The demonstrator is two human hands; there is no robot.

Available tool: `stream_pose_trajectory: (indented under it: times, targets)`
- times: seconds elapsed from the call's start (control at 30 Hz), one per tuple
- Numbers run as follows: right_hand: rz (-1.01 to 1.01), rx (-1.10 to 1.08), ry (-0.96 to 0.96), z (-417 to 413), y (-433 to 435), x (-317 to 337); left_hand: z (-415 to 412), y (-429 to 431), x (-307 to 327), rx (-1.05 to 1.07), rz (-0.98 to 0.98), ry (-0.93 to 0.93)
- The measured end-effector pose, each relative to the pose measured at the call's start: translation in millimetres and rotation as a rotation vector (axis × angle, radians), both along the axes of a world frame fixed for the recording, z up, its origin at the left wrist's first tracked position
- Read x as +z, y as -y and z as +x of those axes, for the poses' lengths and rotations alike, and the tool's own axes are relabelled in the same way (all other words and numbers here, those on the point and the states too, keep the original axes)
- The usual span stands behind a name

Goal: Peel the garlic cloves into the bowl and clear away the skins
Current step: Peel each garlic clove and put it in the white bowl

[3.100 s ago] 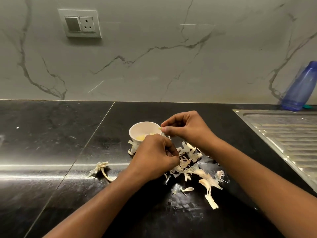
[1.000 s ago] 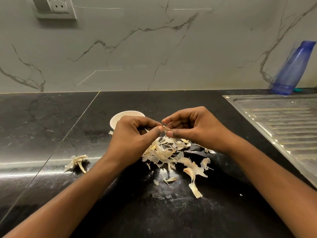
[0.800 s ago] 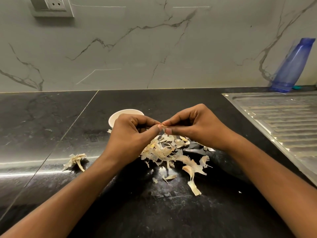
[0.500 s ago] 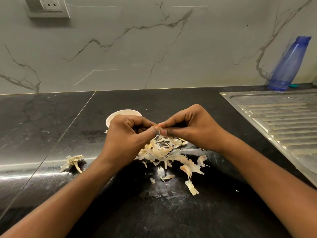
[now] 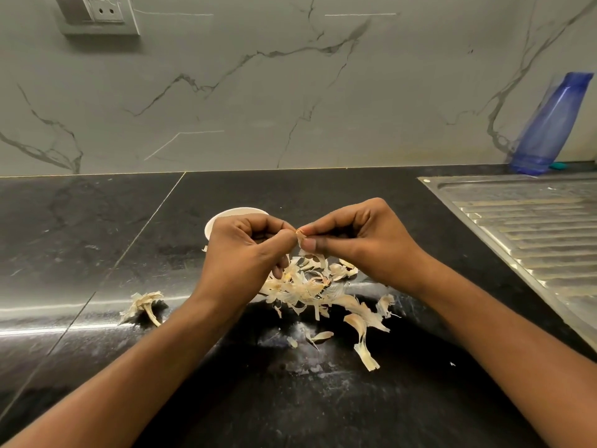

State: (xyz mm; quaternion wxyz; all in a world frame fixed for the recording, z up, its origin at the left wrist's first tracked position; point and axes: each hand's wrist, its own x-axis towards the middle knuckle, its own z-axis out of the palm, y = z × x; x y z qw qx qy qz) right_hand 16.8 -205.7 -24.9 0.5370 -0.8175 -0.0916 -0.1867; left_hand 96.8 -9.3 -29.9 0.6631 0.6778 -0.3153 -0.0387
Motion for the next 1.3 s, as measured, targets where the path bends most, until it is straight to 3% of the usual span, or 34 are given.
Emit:
stream_pose_trajectory:
  times: [0.57,0.9,1.3]
  targets:
    - [0.612,-0.044,-0.104,-3,8,15,-1,-2,3,0.000,0.064,-0.074]
    - [0.561,0.035,-0.257,-1,11,12,-2,-4,6,0.044,0.128,-0.019]
    - [0.517,-0.072,-0.226,-1,18,14,1,-5,5,0.019,0.190,-0.053]
